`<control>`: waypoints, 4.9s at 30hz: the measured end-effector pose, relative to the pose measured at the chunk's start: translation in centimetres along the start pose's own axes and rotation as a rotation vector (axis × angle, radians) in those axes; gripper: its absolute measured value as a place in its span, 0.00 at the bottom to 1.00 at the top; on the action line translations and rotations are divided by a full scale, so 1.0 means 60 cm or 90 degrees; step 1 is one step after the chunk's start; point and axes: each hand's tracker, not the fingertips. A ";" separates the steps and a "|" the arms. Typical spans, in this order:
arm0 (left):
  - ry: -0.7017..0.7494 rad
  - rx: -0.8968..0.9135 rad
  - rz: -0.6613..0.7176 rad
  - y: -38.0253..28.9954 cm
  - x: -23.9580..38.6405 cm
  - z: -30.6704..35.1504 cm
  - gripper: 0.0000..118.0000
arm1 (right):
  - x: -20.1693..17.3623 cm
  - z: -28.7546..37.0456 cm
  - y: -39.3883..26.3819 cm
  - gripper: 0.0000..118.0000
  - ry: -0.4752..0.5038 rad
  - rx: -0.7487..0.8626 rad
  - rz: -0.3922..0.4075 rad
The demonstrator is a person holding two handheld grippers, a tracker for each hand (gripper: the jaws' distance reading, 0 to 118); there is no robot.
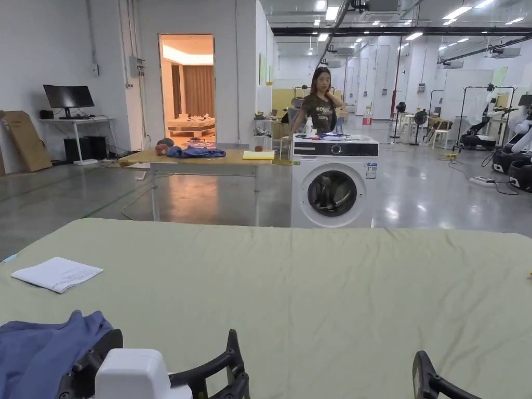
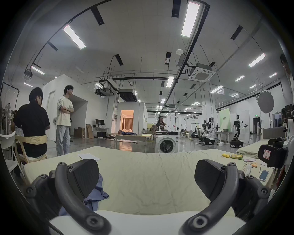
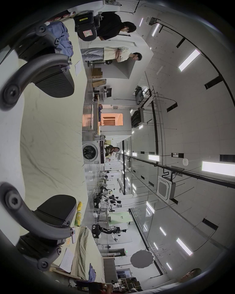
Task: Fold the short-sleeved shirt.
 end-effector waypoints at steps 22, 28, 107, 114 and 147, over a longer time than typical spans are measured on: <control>0.001 0.000 0.008 0.005 -0.001 0.001 0.94 | -0.004 0.005 -0.006 1.00 0.012 0.020 0.018; -0.011 0.000 -0.001 0.002 0.005 0.001 0.94 | 0.000 0.003 -0.006 1.00 0.009 0.005 0.014; 0.173 -0.326 0.056 0.001 -0.496 -0.256 0.00 | -0.094 -0.145 -0.022 0.00 0.178 -0.202 -0.004; 0.051 -0.162 0.039 0.250 -0.387 -0.237 0.00 | -0.069 -0.129 0.011 0.00 0.165 -0.179 -0.036; -0.235 -0.613 -0.011 -0.161 0.087 -0.377 0.65 | 0.088 -0.084 -0.002 0.00 0.008 -0.227 -0.053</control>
